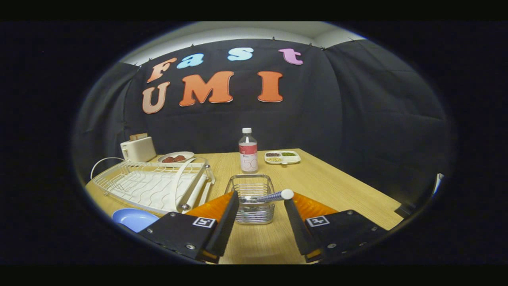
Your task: Take the plate from the dish rack, then take the spoon from the basket and place it into the plate.
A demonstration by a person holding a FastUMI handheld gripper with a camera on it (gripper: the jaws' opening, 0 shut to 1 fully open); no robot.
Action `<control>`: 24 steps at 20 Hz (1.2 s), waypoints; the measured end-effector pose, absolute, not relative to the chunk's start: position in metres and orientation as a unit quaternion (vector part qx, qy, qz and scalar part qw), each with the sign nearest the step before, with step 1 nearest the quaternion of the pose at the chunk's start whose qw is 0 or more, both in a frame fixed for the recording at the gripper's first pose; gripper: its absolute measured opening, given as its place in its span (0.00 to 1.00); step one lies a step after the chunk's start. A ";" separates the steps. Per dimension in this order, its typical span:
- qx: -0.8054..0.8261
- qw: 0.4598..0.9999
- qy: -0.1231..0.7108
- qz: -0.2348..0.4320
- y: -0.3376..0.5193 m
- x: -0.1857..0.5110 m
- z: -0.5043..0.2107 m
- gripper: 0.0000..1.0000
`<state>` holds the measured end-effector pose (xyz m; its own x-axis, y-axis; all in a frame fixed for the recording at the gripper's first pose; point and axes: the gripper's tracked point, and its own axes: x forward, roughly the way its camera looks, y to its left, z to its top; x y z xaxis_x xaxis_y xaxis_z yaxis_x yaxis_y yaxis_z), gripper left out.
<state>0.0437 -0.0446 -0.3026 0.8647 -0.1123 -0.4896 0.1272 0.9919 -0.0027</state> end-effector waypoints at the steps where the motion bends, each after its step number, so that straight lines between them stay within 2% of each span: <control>1: 0.022 0.966 0.248 -0.064 -0.043 0.044 -0.302 0.56; 4: 0.034 0.970 0.227 -0.078 -0.046 0.050 -0.298 0.39; 5: 0.041 0.970 0.225 -0.080 -0.047 0.051 -0.297 0.29; 9: 0.088 0.967 0.222 -0.090 -0.046 0.054 -0.295 0.13; 11: 0.110 0.965 0.224 -0.083 -0.042 0.054 -0.289 0.10; 16: 0.108 0.970 0.204 -0.077 -0.037 0.057 -0.265 0.10; 24: 0.097 0.980 0.162 -0.065 -0.032 0.039 -0.194 0.10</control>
<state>0.0388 -0.0319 -0.1937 0.9391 -0.0957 -0.3301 0.1587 0.9727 0.1693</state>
